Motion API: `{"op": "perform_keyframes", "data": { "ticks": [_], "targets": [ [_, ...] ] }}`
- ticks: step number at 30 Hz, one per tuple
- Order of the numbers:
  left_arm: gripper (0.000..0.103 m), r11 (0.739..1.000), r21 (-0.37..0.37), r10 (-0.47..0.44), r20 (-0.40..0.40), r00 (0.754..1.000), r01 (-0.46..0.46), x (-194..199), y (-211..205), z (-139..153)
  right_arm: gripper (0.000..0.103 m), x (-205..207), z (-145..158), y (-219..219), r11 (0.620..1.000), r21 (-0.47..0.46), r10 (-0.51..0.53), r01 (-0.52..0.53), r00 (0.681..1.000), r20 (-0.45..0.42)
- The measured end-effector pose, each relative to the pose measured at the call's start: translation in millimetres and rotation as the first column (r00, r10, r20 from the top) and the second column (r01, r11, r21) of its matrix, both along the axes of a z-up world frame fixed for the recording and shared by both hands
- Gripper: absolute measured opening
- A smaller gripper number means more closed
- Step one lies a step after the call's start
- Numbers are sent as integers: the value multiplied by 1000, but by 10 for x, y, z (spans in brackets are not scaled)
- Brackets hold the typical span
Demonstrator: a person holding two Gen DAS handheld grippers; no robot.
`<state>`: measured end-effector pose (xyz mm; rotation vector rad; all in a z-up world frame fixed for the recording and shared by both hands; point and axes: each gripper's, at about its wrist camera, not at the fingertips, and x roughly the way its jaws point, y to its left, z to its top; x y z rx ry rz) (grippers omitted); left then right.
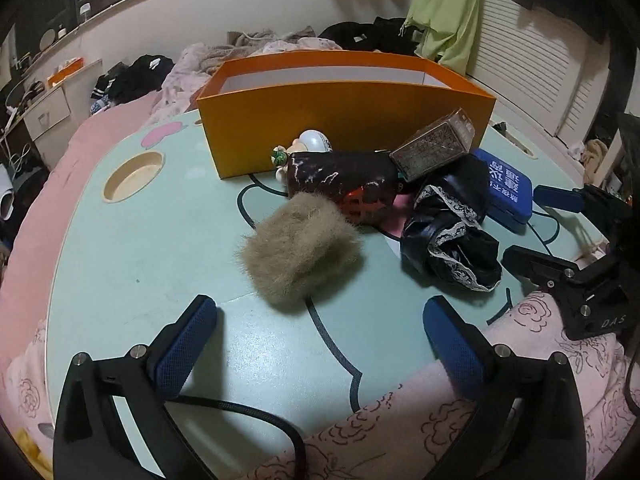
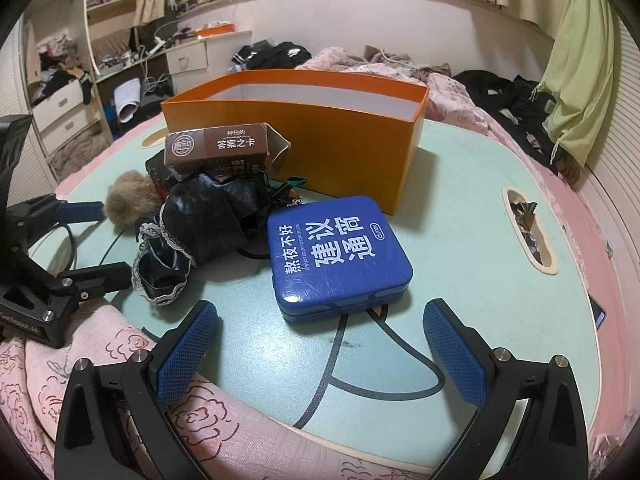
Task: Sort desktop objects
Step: 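Lift the figurine out and set it on the table beside the pile, then reach into the box and grasp the white fluffy ball with the right gripper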
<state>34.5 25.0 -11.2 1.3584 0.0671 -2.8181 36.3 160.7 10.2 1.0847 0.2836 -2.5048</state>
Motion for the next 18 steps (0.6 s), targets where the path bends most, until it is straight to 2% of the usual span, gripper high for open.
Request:
{"op": "perform_keyframes", "data": {
  "ticks": [6,15,17,18],
  "targets": [
    [103,1000,-1,5,-4,1000,-5,-159,-4,-272,103,-22,13,9,1000,-3,2,-2,1000,0],
    [103,1000,0,6,-3,1000,-6,-132,-7,-227,103,5,4,23,1000,11,-2,2,1000,0],
    [103,1000,0,6,-3,1000,-6,-192,-11,-333,103,5,5,17,1000,14,-4,4,1000,2],
    [103,1000,0,6,-4,1000,-6,-171,-7,-292,103,6,7,19,1000,13,-6,6,1000,0]
  ]
}}
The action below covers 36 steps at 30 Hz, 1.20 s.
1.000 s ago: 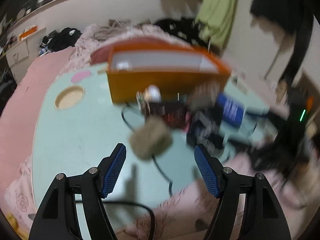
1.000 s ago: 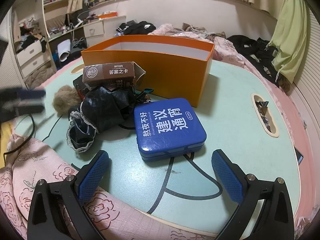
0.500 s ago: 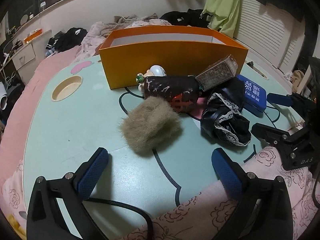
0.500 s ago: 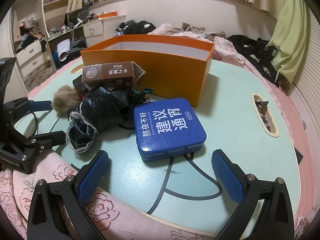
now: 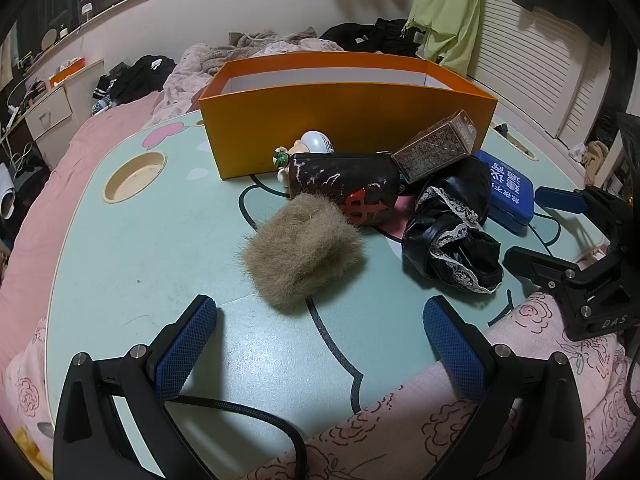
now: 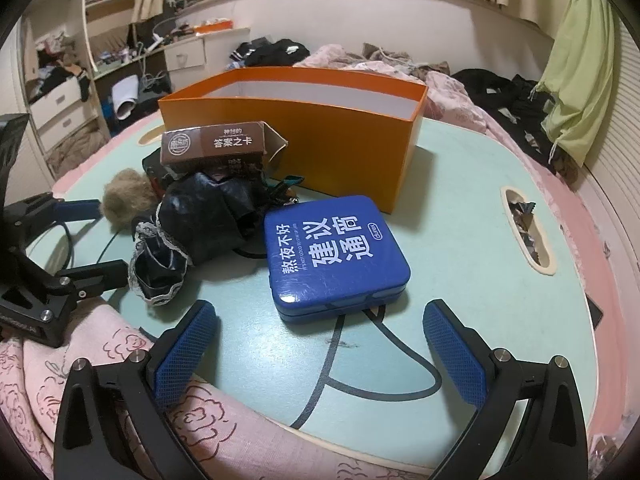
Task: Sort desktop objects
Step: 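Reach into the box and grasp the white fluffy ball with the right gripper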
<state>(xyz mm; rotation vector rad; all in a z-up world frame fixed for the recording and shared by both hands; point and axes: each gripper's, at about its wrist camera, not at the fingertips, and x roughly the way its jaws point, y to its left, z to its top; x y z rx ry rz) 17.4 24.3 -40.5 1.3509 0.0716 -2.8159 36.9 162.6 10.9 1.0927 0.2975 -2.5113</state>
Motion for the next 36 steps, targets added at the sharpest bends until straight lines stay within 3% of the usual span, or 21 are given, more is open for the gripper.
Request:
{"op": "perform_keyframes", "data": {
  "ticks": [5,11,14,16,20,24,28,31,33,36],
  "targets": [
    [103,1000,0,0,-1,1000,0,12,-7,26,101,49,43,118,998,-26,-54,54,998,-29],
    [103,1000,0,2,-5,1000,-2,-93,-1,-121,68,132,459,184,984,-177,-31,8,991,-127],
    [103,1000,-2,7,-8,1000,-7,-178,-12,-241,66,-73,850,-34,965,-252,37,-73,989,-144],
    [103,1000,-2,9,-9,1000,-9,-200,-13,-282,61,-377,1053,-271,947,-299,93,-117,991,-93],
    [103,1000,-2,9,-10,1000,-9,-224,-28,-325,48,-1177,1071,-819,915,-389,188,-107,966,178],
    [103,1000,0,8,-15,1000,-8,-275,-53,-377,42,-1707,788,-1398,950,-302,193,-79,909,369],
    [103,1000,1,10,-22,1000,-10,-351,-103,-480,42,-1961,407,-1633,969,-246,147,-17,842,519],
    [103,1000,2,10,-24,1000,-10,-373,-146,-509,40,-2019,172,-1726,980,-198,119,0,799,590],
    [103,1000,5,10,-23,1000,-10,-345,-141,-502,34,-1996,181,-1755,982,-190,123,-20,826,550],
    [103,1000,3,11,-25,1000,-11,-335,-254,-489,32,-1987,197,-1713,979,-203,131,-22,831,541]
  ]
}}
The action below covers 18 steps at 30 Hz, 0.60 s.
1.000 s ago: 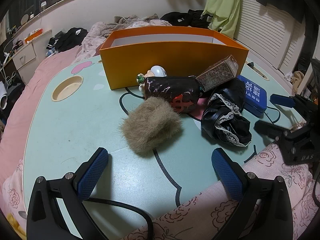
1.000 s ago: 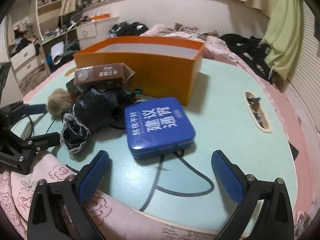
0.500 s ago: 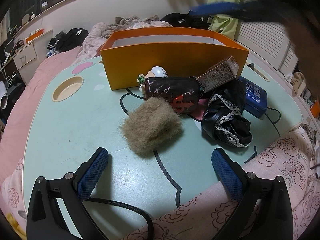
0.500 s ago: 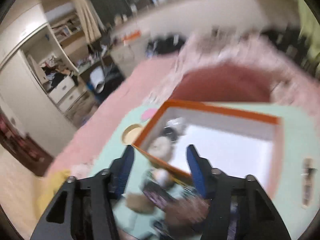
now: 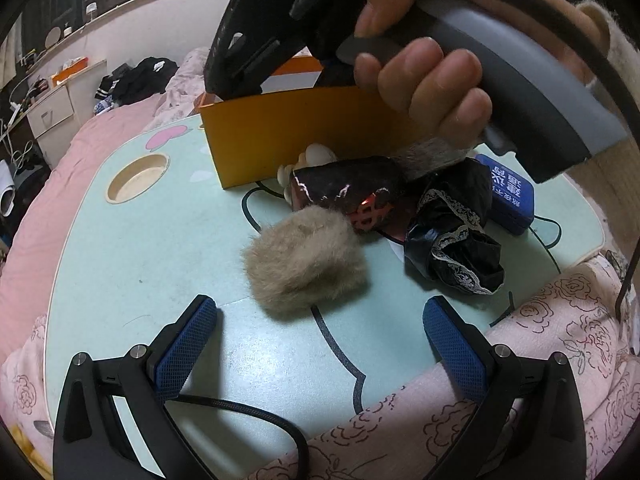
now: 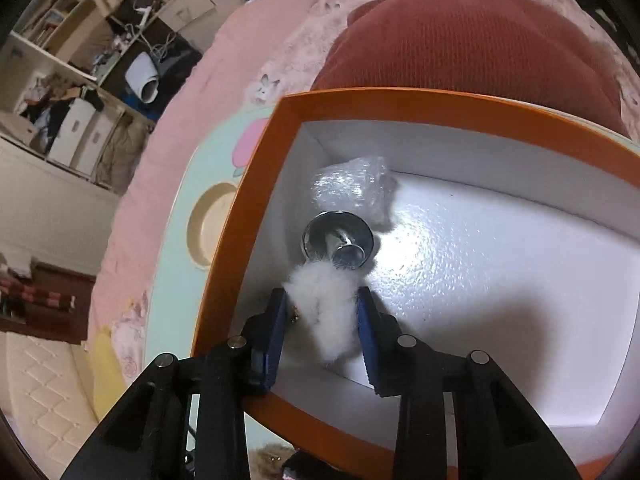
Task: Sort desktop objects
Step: 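Reach into the box and grasp the white fluffy ball with the right gripper, then carry the white fluffy ball out and set it behind the blue tin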
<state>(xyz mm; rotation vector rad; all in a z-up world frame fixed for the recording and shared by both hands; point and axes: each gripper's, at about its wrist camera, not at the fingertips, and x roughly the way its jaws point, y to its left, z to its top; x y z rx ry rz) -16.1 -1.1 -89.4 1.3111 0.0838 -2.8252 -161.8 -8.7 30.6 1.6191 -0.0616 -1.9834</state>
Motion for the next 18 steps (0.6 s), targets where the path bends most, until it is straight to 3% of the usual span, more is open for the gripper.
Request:
{"op": "perform_keyframes", "data": {
  "ticks": [2,4,6,9,18],
  "targets": [
    [103,1000,0,0,-1,1000,0,9,-37,-4,30,11,56,99,999,-36,-25,24,1000,-11],
    [103,1000,-1,1,-3,1000,-1,36,-183,73,2,12,142,198,995,-95,-46,43,998,-31],
    [103,1000,0,1,-4,1000,-1,66,-224,67,1,71,327,378,984,-172,-67,56,996,-62],
    [103,1000,0,1,-4,1000,-1,74,-236,74,1,229,603,642,976,-207,-98,64,982,-158],
    [103,1000,0,1,-4,1000,-1,87,-250,88,1,800,1026,1390,936,-340,-178,88,953,-244]
  ]
}}
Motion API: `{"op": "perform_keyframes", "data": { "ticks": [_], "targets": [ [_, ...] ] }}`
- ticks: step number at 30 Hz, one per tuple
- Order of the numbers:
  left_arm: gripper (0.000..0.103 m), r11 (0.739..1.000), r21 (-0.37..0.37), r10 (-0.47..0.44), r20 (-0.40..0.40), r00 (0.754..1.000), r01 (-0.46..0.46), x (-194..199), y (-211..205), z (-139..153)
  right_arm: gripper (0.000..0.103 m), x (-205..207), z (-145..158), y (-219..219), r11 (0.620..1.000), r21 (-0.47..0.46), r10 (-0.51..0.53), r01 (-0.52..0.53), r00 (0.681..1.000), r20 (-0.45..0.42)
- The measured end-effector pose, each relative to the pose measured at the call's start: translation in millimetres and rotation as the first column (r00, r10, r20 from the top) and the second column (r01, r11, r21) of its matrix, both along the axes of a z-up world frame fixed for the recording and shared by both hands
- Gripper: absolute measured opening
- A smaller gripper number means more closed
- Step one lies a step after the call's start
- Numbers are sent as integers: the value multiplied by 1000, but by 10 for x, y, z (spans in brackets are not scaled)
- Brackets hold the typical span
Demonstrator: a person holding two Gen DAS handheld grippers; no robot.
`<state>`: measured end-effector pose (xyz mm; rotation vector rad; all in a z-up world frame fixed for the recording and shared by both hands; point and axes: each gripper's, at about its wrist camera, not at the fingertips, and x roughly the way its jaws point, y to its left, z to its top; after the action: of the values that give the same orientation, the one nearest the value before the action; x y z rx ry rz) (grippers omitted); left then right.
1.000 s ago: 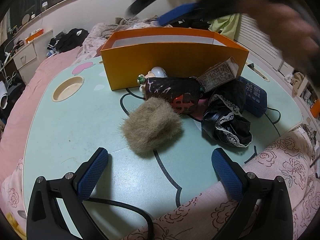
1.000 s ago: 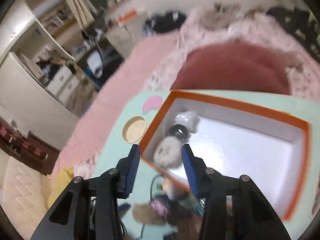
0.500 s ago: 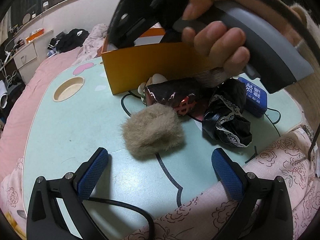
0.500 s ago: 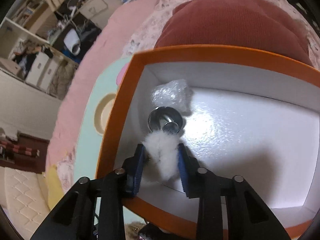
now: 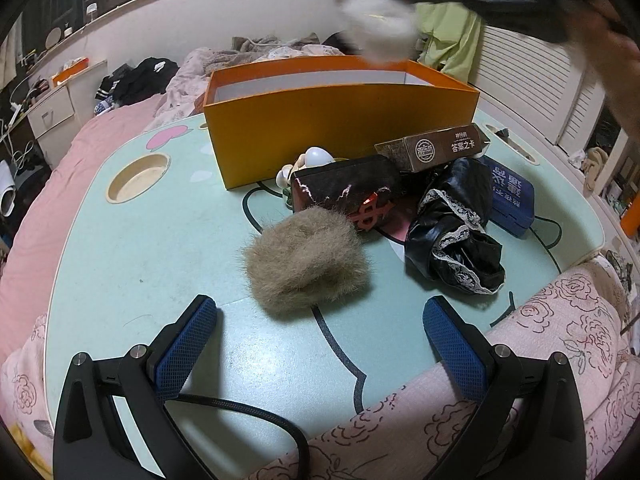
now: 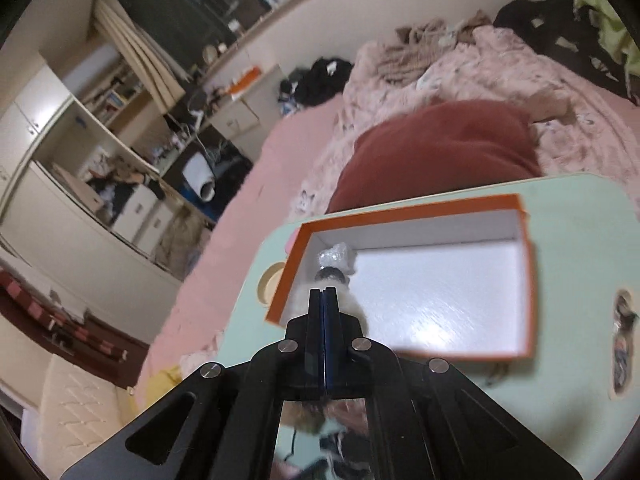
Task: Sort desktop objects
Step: 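Carry the white fluffy ball out and set it behind the blue tin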
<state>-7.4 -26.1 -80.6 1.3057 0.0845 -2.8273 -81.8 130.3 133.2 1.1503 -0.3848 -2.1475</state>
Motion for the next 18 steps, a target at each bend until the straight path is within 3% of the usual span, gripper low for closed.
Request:
{"op": "perform_keyframes", "data": {
  "ticks": [5,7,9,13,15,18],
  "targets": [
    [103,1000,0,0,0,1000,0,19,-3,30,5,230,-119,300,998,57,-35,36,999,-18],
    [103,1000,0,-1,0,1000,1,21,-2,35,18,284,-207,419,998,49,-38,40,999,-29],
    [103,1000,0,-1,-1,1000,1,25,0,40,46,401,-299,526,996,49,-67,70,996,-61],
    [103,1000,0,0,0,1000,0,29,-3,53,50,764,-494,587,984,167,-38,67,985,-170],
    [103,1000,0,-1,0,1000,1,22,-13,47,62,1020,-641,597,962,259,-29,90,973,-230],
    [103,1000,0,0,0,1000,0,34,-11,64,71,1245,-851,634,932,336,-40,132,963,-268]
  ]
}}
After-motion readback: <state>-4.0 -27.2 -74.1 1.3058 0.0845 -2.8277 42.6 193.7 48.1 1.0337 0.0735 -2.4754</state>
